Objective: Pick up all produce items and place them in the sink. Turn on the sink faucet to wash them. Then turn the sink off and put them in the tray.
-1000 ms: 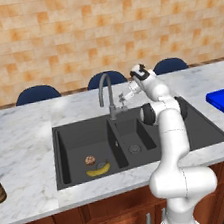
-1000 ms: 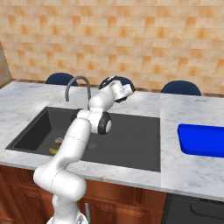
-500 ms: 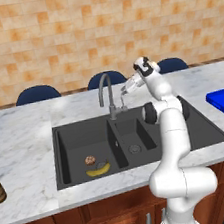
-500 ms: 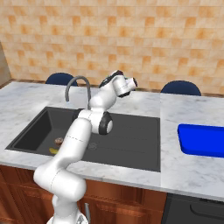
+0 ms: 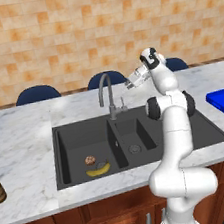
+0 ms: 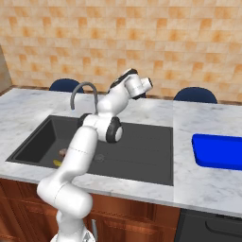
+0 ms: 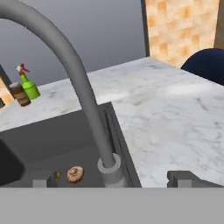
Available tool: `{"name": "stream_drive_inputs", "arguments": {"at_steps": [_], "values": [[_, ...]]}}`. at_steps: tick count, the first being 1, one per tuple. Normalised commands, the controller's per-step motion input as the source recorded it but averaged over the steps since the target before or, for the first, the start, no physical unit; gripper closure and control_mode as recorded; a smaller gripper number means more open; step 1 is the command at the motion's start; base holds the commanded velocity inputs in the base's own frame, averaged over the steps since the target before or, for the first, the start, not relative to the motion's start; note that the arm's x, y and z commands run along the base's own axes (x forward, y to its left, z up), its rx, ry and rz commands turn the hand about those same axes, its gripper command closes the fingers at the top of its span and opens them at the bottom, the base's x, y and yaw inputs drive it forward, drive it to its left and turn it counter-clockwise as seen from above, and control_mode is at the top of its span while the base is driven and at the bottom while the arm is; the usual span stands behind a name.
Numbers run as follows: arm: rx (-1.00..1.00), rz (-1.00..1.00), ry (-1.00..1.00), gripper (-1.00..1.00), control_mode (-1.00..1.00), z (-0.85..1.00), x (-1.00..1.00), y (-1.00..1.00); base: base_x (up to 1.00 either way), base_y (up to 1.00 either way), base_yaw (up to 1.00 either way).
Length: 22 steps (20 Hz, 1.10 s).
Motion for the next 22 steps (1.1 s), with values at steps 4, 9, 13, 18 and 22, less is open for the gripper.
{"name": "stream_drive_inputs", "arguments": {"at_steps": [4,9,13,18,22], "values": [[0.00,-0.07,-0.05,-1.00,-1.00,0.28,-0.73,0.16,0.00,0.00,0.00],[-0.02,-0.09,-0.06,-1.00,-1.00,0.27,-0.78,0.28,0.00,0.00,0.00],[-0.01,-0.10,-0.09,-1.00,-1.00,0.29,-0.84,0.28,0.00,0.00,0.00],[-0.02,-0.11,-0.08,-1.00,-1.00,0.33,-0.84,0.28,0.00,0.00,0.00],[-0.02,-0.12,-0.08,-1.00,-1.00,0.33,-0.85,0.23,0.00,0.00,0.00]]}}
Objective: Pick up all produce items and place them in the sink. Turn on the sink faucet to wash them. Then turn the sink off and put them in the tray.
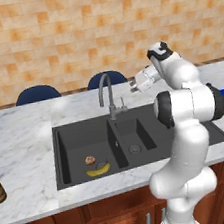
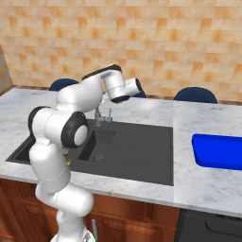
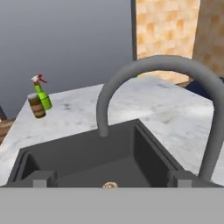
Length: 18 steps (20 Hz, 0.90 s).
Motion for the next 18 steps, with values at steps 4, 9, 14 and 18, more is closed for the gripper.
{"name": "stream_drive_inputs", "arguments": {"at_steps": [4,9,14,18], "values": [[-0.04,-0.13,-0.04,-1.00,-1.00,0.28,-0.84,0.22,0.00,0.00,0.00],[-0.07,-0.13,0.00,-1.00,-1.00,0.14,-0.77,0.24,0.00,0.00,0.00],[-0.09,-0.15,0.07,-1.00,-1.00,0.01,-0.68,0.29,0.00,0.00,0.00],[-0.08,-0.16,0.13,-1.00,-1.00,0.00,-0.58,0.36,0.00,0.00,0.00]]}}
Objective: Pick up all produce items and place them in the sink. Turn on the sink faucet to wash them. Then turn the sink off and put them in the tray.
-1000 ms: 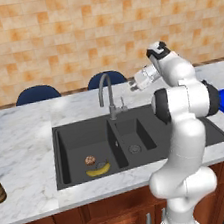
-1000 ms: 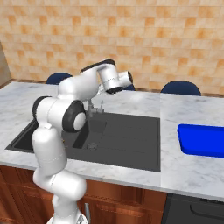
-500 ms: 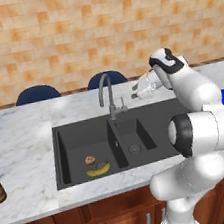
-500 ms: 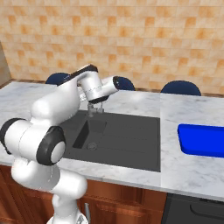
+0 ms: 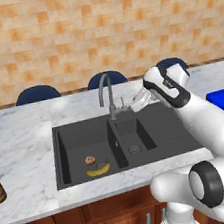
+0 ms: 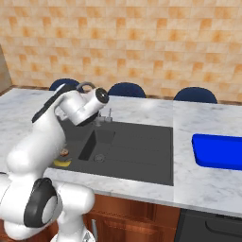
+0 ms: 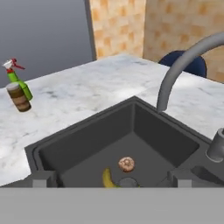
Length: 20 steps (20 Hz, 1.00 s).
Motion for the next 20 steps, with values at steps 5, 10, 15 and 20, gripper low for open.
{"name": "stream_drive_inputs", "arguments": {"at_steps": [5,10,15,20], "values": [[-0.05,-0.17,0.15,-1.00,-1.00,0.00,-0.49,0.38,0.00,0.00,0.00],[0.00,-0.20,0.17,-1.00,-1.00,-0.04,-0.38,0.33,0.00,0.00,0.00],[-0.01,-0.22,0.21,-1.00,-1.00,-0.17,-0.18,0.42,0.00,0.00,0.00],[-0.02,-0.24,0.21,-1.00,-1.00,-0.27,-0.05,0.56,0.00,0.00,0.00]]}}
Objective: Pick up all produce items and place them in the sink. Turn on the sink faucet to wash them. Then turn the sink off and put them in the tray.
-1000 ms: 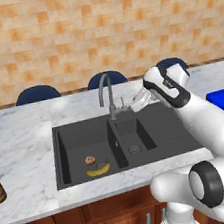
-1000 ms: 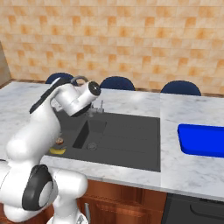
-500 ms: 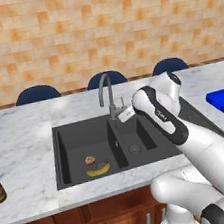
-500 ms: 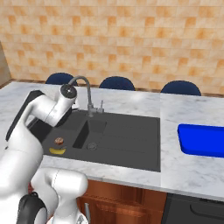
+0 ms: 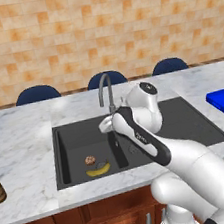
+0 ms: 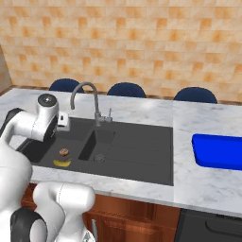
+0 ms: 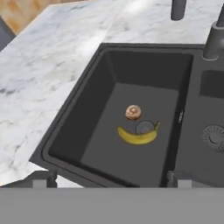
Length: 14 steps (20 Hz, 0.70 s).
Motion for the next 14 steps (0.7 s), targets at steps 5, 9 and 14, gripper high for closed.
{"name": "stream_drive_inputs", "arguments": {"at_steps": [5,9,14], "values": [[-0.03,-0.25,0.17,-1.00,-1.00,-0.24,0.00,0.57,0.00,0.00,0.00],[-0.01,-0.20,0.13,-1.00,-1.00,-0.17,0.07,0.31,0.00,0.00,0.00],[0.00,-0.09,0.14,-1.00,-1.00,-0.25,0.23,0.11,0.00,0.00,0.00]]}}
